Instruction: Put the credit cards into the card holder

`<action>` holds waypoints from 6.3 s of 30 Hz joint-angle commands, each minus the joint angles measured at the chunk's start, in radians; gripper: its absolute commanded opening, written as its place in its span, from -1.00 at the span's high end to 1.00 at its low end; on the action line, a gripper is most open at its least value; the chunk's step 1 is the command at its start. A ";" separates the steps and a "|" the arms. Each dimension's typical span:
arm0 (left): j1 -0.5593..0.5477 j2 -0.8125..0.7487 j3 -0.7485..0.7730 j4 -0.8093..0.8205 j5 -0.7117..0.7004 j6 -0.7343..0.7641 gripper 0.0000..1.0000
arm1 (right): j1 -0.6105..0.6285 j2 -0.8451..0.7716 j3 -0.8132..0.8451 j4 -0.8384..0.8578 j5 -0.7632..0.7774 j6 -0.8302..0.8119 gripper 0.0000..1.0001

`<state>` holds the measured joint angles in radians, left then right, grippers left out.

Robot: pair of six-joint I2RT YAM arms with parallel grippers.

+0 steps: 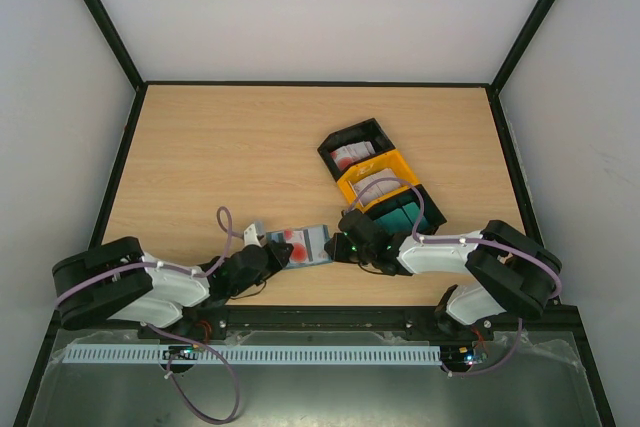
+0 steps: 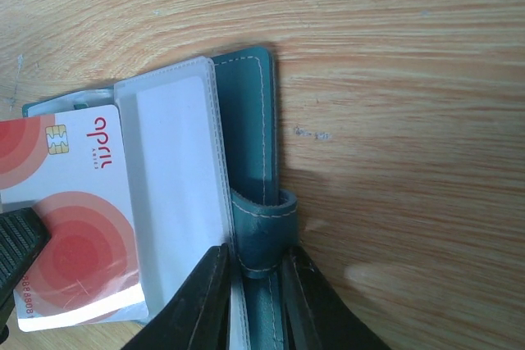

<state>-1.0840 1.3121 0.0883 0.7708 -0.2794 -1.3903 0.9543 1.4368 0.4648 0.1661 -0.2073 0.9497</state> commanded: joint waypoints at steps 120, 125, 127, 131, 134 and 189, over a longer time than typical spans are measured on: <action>0.080 -0.047 0.355 -0.928 0.154 0.301 -0.11 | 0.009 0.119 -0.017 0.242 -0.257 0.021 0.21; 0.079 -0.059 0.327 -0.862 0.181 0.301 -0.11 | 0.009 0.152 -0.007 0.259 -0.250 0.027 0.36; 0.079 -0.060 0.319 -0.838 0.187 0.303 -0.10 | 0.008 0.158 -0.007 0.268 -0.246 0.029 0.40; 0.080 -0.061 0.304 -0.782 0.210 0.301 -0.08 | 0.008 0.168 -0.005 0.284 -0.243 0.036 0.44; 0.082 -0.065 0.280 -0.726 0.243 0.289 -0.07 | 0.008 0.176 -0.004 0.291 -0.241 0.039 0.46; 0.078 -0.169 0.181 -0.559 0.442 0.310 0.06 | 0.043 0.193 0.046 0.183 -0.201 0.013 0.42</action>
<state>-0.9997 1.1084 0.2714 0.1223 0.1272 -1.1191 0.9707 1.5951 0.5236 0.3759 -0.4114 0.9318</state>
